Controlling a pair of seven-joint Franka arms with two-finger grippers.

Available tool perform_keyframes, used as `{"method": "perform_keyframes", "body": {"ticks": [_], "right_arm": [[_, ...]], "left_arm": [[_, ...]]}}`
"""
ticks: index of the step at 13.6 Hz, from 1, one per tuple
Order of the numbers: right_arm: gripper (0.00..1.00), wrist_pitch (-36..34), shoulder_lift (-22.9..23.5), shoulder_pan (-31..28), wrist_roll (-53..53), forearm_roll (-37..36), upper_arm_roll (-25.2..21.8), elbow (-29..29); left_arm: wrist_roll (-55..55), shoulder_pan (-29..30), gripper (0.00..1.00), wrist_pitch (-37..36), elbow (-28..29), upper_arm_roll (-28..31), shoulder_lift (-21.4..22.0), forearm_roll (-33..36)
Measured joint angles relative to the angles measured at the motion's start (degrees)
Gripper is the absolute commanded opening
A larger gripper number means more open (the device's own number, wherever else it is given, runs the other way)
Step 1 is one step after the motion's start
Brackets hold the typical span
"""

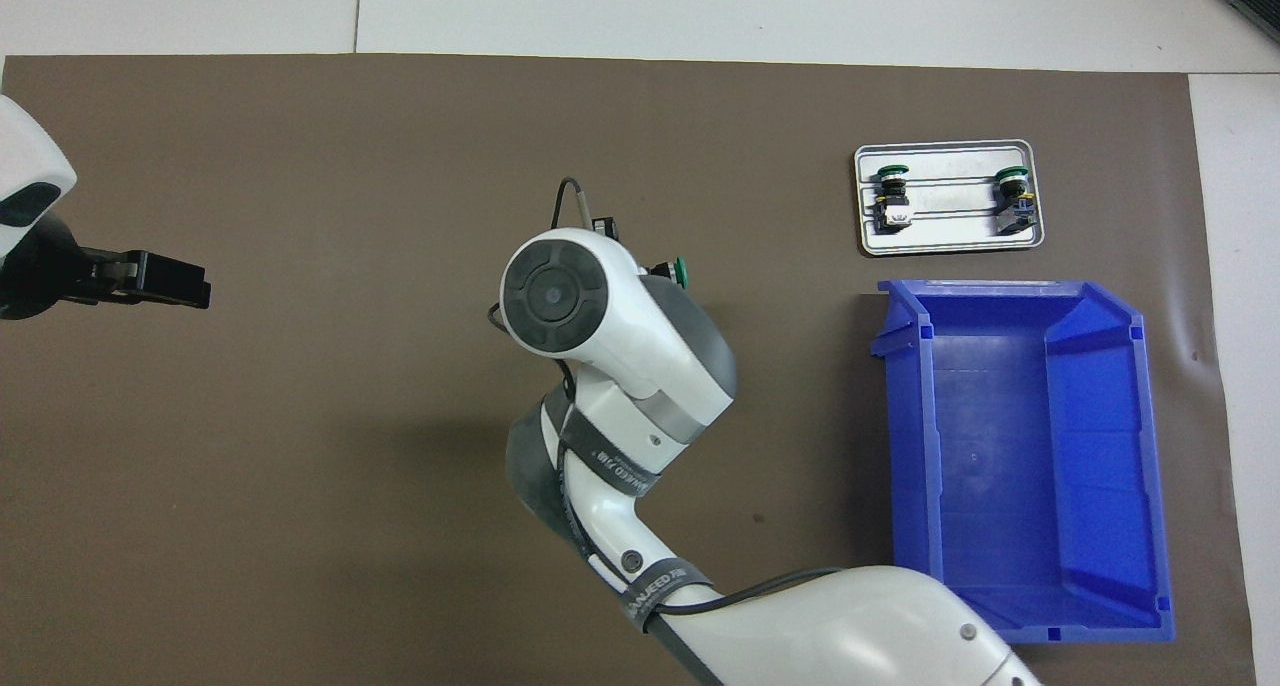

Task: Place and press button with both arms
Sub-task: 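Carry the green button with the right gripper to the table center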

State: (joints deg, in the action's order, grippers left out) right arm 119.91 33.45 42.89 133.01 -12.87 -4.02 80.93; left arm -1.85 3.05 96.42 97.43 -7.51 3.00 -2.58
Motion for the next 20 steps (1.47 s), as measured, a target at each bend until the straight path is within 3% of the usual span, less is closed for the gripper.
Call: {"method": "perform_keyframes", "body": {"ticks": [5, 11, 12, 13, 14, 20], "right_arm": [[0.00, 6.7, 2.9, 1.0, 11.9, -0.2, -0.3, 0.0], [0.00, 11.8, 3.1, 2.1, 13.5, -0.2, -0.2, 5.2], [0.23, 12.0, 3.1, 2.4, 13.5, -0.2, -0.2, 5.4], [0.71, 12.1, 3.1, 2.6, 13.5, -0.2, -0.2, 5.5], [1.00, 12.2, 3.1, 2.8, 13.5, -0.2, -0.2, 5.6], [1.00, 13.5, 1.8, 2.5, 4.2, -0.4, -0.4, 5.6]], "left_arm": [[-0.1, 0.0, 1.00, -0.2, 0.1, -0.2, 0.0, 0.0], [-0.1, 0.0, 1.00, -0.3, 0.3, -0.2, 0.1, 0.0], [-0.1, 0.0, 1.00, -0.3, 0.3, -0.1, 0.1, 0.0], [-0.1, 0.0, 1.00, -0.3, 0.3, -0.1, 0.1, 0.0], [-0.1, 0.0, 1.00, -0.3, 0.3, -0.1, 0.1, 0.0], [-0.1, 0.1, 1.00, -0.3, 0.3, 0.2, 0.2, 0.0]]}}
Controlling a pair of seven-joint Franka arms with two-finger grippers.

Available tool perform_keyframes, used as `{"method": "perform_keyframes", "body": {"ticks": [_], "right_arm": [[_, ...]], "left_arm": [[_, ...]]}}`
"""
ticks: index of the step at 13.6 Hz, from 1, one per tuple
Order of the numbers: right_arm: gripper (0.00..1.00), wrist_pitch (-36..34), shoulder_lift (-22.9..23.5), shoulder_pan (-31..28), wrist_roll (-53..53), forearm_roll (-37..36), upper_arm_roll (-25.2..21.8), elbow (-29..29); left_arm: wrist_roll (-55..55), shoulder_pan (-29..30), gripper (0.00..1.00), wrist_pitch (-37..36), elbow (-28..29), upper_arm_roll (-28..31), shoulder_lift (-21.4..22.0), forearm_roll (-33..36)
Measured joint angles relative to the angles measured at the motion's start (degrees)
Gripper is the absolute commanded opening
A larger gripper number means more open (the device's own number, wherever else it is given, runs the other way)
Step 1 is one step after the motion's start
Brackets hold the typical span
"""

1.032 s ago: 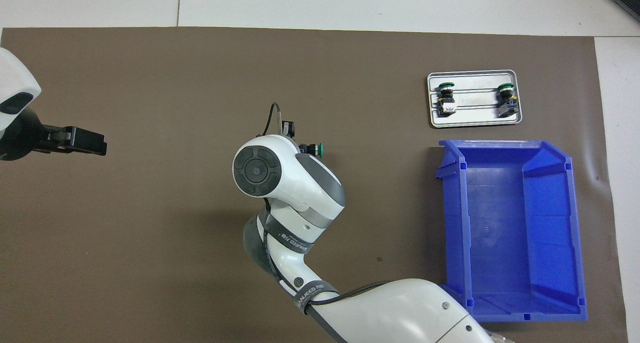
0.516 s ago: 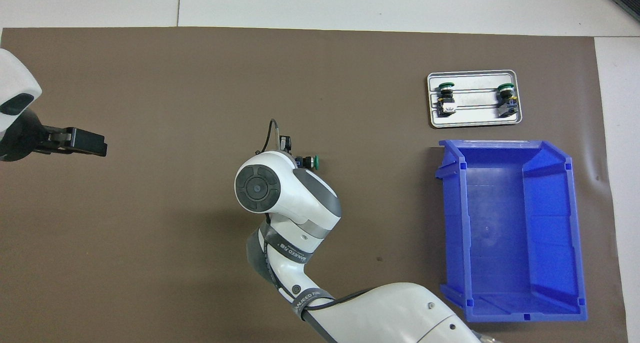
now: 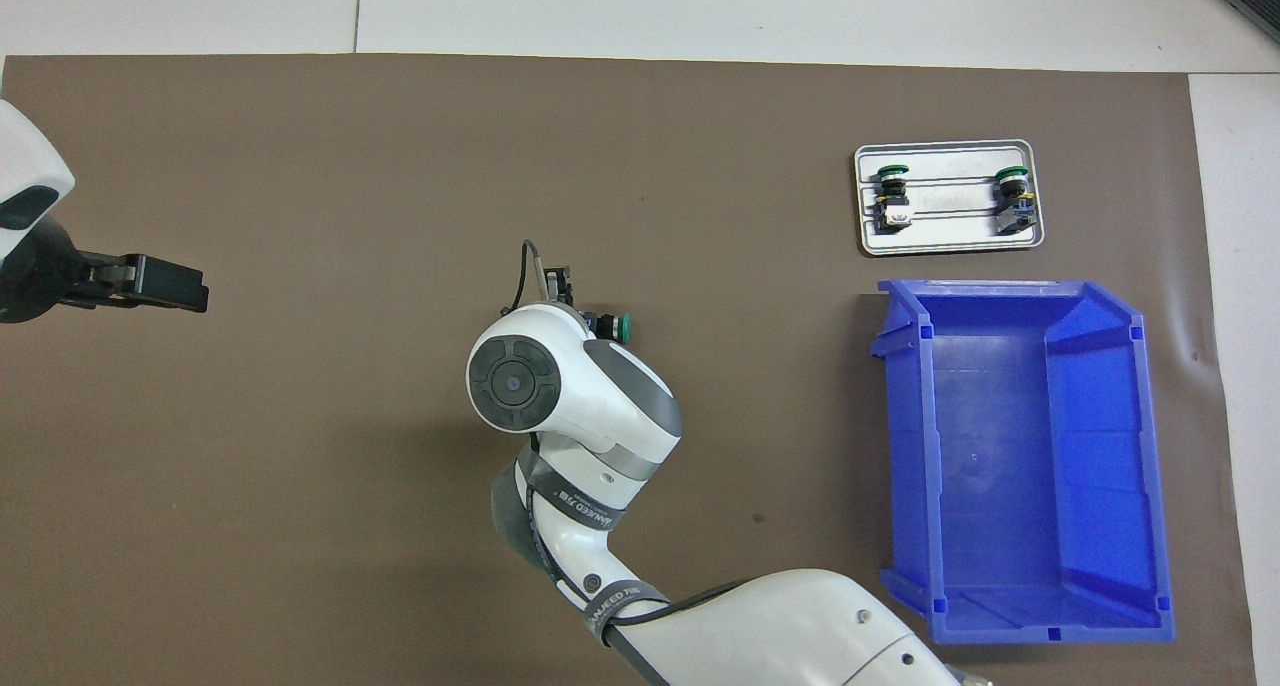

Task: Place and press button with both arms
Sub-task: 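Carry the green button with the right gripper to the table center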

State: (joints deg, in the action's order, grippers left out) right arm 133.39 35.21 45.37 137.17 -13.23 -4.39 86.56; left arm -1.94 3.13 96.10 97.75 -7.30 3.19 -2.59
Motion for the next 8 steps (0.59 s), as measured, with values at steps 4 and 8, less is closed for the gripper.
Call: {"method": "perform_keyframes", "body": {"ticks": [4, 8], "right_arm": [[1.00, -3.1, -9.8, -4.7, -12.6, 0.1, -0.2, 2.3], [1.00, -5.5, -19.1, -10.8, -32.0, 0.5, -0.2, 9.9]], "left_arm": [[-0.4, -0.3, 1.00, 0.4, 0.0, -0.7, 0.0, -0.1], [-0.6, -7.9, 1.00, 6.1, 1.0, -1.3, 0.0, -0.4]]}}
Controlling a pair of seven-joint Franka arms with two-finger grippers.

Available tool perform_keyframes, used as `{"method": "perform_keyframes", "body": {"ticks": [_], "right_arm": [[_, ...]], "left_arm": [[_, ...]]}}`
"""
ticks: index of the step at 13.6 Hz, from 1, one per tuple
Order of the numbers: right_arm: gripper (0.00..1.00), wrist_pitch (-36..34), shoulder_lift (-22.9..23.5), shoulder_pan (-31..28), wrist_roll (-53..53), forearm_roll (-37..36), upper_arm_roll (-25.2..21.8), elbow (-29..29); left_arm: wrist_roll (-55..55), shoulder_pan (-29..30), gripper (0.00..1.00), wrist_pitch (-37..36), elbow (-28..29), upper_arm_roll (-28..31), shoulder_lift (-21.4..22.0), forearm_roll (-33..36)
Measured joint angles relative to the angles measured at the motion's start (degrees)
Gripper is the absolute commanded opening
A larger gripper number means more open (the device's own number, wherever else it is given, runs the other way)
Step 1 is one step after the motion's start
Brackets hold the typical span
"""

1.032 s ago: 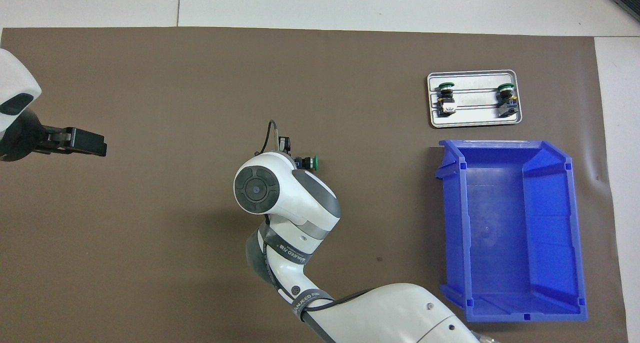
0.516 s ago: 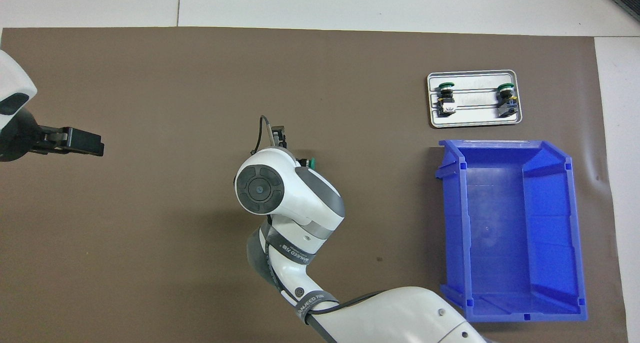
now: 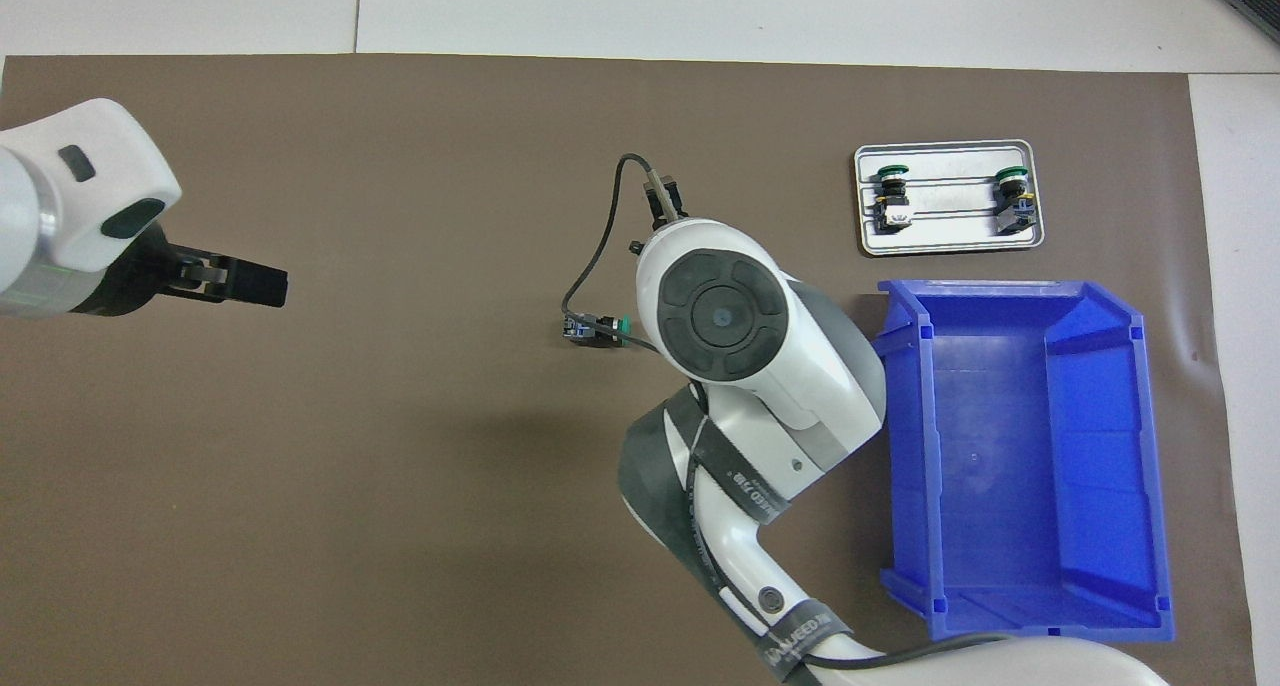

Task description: Place and press button with both arms

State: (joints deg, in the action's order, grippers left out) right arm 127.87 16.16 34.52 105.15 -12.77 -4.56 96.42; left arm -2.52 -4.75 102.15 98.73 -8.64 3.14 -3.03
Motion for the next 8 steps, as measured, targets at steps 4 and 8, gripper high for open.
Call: {"method": "perform_keyframes", "body": {"ticks": [4, 8], "right_arm": [[1.00, -5.6, -3.6, -7.9, -30.1, 6.1, -0.1, 1.2], [1.00, -15.6, -10.2, -18.6, -62.3, 10.2, -0.2, 1.2]], "left_arm": [[0.0, -9.2, 1.00, 11.9, 2.0, -0.3, -3.6, -0.2], [-8.2, -15.5, 1.00, 23.5, 2.1, -0.4, -11.8, -0.2]]}}
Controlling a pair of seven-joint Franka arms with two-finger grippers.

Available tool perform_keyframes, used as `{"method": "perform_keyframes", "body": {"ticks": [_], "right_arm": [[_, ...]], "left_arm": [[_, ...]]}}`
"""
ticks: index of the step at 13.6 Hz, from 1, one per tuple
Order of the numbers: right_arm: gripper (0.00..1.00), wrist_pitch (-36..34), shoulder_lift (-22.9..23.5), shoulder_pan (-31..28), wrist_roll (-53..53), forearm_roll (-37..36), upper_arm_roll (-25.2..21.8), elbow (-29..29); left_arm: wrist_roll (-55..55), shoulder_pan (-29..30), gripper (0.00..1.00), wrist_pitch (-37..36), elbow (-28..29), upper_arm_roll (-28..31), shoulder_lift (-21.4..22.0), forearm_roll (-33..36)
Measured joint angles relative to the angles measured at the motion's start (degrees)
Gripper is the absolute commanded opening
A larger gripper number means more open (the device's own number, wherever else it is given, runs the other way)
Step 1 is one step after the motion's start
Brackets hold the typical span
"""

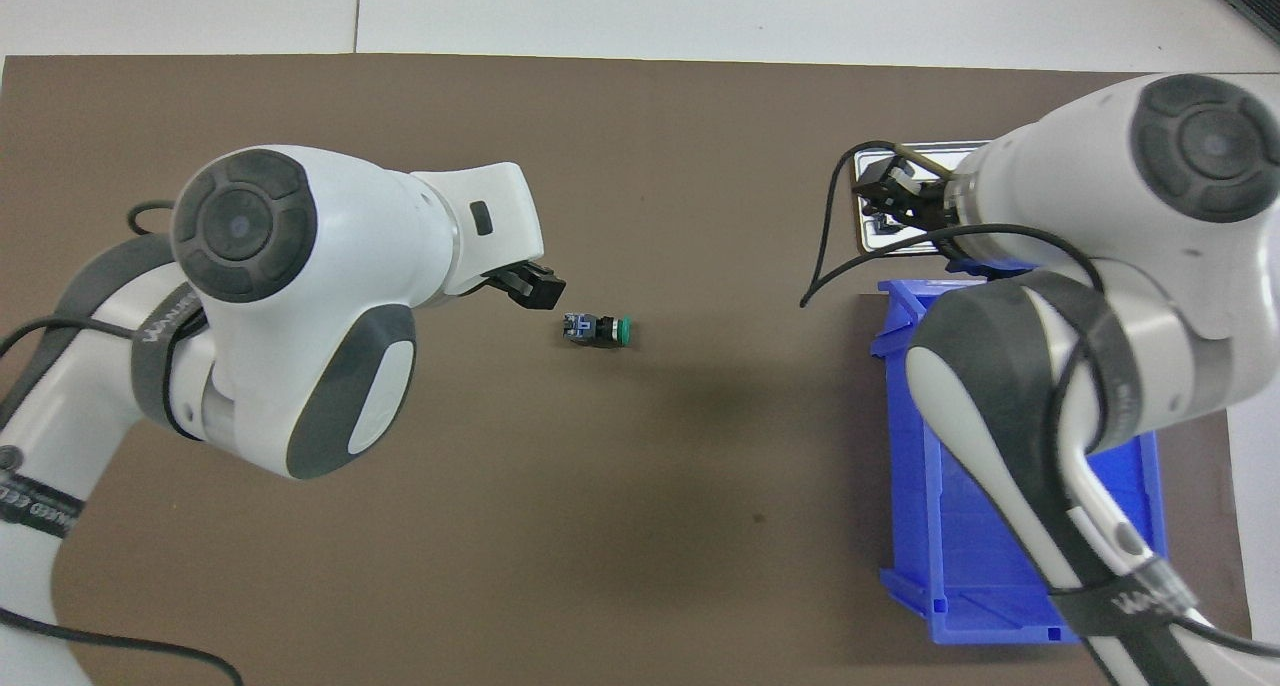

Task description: Place and press button with both arms

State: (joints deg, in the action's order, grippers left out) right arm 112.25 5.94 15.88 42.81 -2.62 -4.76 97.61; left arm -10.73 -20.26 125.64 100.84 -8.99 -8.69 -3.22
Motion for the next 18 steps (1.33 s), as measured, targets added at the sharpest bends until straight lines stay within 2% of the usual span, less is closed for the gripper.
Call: {"method": "perform_keyframes", "body": {"ticks": [3, 5, 11, 15, 18], "right_arm": [[1.00, -6.0, -3.9, -6.9, -20.5, 0.2, -0.1, 0.0], [1.00, -9.4, -5.4, -10.4, -28.8, 0.2, -0.2, -0.3], [1.00, -21.3, -8.2, -12.1, -31.0, 0.2, -0.3, -6.7], [1.00, -22.6, -8.3, -12.4, -31.0, 0.2, -0.2, -6.2], [1.00, -22.8, -8.3, -13.0, -31.6, 1.3, -0.3, -6.0]], "left_arm": [[-10.5, -1.4, 1.00, 3.0, 0.0, -0.1, -1.4, 0.0], [-17.3, -3.1, 1.00, 4.0, 0.0, -0.1, -2.5, 0.0], [-31.7, -8.0, 1.00, 8.2, 0.1, -0.1, -12.2, 0.0], [-41.0, -8.0, 1.00, 8.3, 0.1, 0.4, -13.1, 0.0], [-43.3, -8.1, 1.00, 8.3, 0.5, 0.3, -13.5, 0.7]]}}
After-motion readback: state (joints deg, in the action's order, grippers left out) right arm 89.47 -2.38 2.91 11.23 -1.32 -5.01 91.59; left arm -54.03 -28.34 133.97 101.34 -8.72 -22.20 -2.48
